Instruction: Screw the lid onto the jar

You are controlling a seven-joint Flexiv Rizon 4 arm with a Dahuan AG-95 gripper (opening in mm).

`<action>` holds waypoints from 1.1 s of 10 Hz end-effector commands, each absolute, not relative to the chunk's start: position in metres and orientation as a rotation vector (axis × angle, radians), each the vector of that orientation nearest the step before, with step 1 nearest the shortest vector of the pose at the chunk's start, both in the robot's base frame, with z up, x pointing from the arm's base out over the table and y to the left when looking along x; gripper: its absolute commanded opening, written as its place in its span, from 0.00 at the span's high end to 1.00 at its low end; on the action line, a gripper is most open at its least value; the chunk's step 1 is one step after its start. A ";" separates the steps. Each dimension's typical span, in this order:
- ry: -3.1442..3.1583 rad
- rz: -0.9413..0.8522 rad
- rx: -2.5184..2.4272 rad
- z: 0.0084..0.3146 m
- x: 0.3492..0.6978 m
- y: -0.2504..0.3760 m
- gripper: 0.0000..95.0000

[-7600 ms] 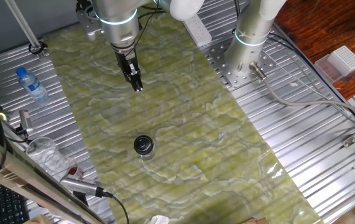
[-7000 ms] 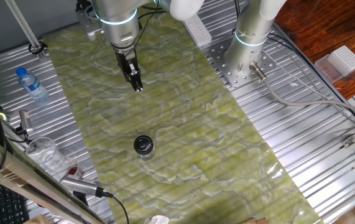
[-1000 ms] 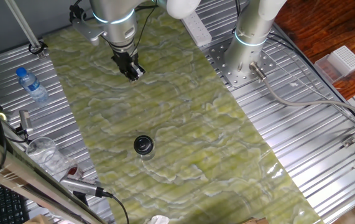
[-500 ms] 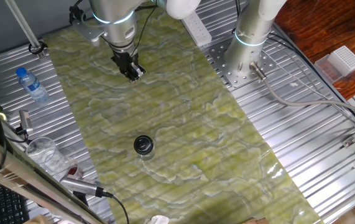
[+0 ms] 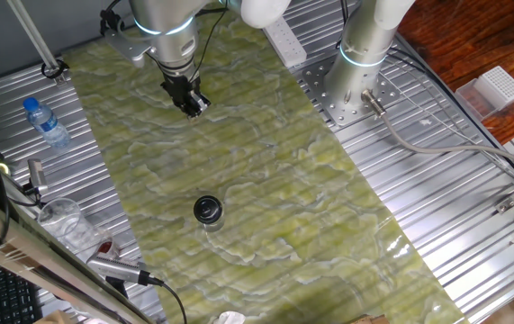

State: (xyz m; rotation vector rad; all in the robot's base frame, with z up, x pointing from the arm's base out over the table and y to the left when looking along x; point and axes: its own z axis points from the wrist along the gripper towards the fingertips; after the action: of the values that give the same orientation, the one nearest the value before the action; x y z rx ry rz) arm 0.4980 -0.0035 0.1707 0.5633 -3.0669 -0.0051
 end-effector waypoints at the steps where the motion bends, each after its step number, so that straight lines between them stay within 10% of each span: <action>1: -3.067 -0.005 0.569 0.170 0.498 -0.004 1.00; 11: -3.068 -0.002 0.574 0.169 0.498 -0.004 1.00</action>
State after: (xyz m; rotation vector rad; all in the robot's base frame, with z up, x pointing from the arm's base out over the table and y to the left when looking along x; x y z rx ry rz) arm 0.4984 -0.0036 0.1693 0.5738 -3.0669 -0.0030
